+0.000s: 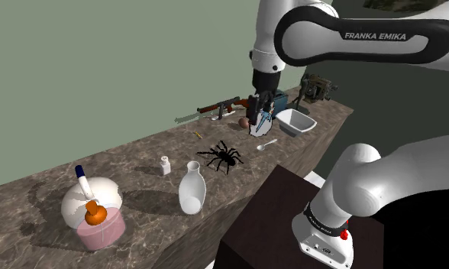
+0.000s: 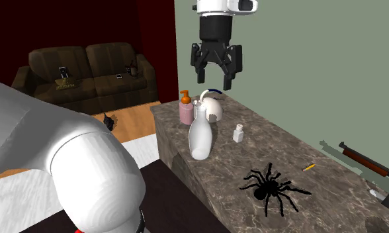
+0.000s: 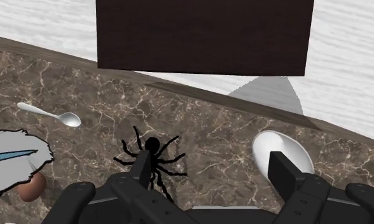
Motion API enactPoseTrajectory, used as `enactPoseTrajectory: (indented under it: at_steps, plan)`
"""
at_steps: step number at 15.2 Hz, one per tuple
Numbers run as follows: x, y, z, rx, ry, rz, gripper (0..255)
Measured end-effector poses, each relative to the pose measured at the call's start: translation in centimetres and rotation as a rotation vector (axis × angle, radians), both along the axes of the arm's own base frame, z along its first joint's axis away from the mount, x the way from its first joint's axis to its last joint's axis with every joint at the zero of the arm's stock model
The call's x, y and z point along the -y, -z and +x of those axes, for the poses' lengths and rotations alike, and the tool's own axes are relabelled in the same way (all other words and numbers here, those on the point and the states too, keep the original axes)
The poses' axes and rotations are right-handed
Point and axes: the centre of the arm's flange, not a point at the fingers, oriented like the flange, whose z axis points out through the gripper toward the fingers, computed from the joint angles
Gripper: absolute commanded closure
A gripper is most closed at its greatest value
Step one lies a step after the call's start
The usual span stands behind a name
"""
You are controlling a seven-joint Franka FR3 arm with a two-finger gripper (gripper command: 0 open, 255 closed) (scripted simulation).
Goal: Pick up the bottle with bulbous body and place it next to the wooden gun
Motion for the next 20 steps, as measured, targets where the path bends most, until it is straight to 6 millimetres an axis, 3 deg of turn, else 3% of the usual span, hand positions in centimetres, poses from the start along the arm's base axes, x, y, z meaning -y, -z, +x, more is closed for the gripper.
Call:
enactPoseTrajectory:
  at_steps: [20]
  plan:
    - [-15.4,16.9,11.3,0.042,-0.022,0.082,0]
